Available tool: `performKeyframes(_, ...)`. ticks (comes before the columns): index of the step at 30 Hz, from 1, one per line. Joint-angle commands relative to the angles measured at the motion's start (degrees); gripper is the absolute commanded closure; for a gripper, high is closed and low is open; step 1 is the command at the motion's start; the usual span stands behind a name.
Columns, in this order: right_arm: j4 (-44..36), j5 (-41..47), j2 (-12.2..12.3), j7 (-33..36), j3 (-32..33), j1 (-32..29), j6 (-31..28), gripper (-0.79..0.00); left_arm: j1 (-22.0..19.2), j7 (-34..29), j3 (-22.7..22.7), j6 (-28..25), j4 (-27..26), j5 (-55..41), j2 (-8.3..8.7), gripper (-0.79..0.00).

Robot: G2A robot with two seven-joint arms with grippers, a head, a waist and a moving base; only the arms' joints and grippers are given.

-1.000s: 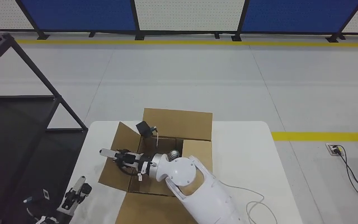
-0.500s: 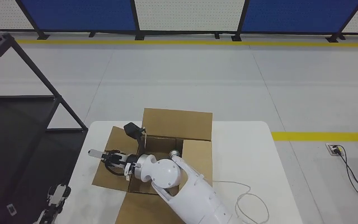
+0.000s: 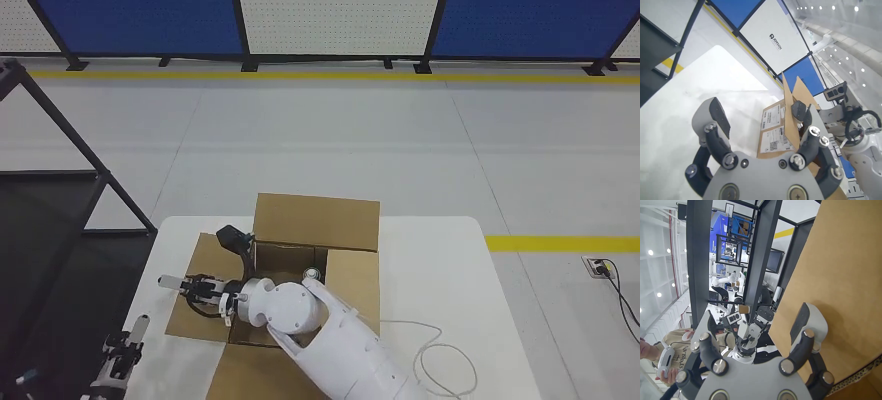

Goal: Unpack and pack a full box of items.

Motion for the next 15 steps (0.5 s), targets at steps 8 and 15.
performKeyframes(8,2.8,-1.4,-0.7,2.0,0.1,1.4,0.4,-0.785,-3.6,-3.8,2.9,3.5,2.3,4.3,-0.10,-0.785)
performKeyframes(15,4.5,-1.7,-1.2,3.1,0.5,2.2,-0.2,-0.785,-6.8,-6.9,4.7,6.3,5.7,6.1,-0.19,-0.785)
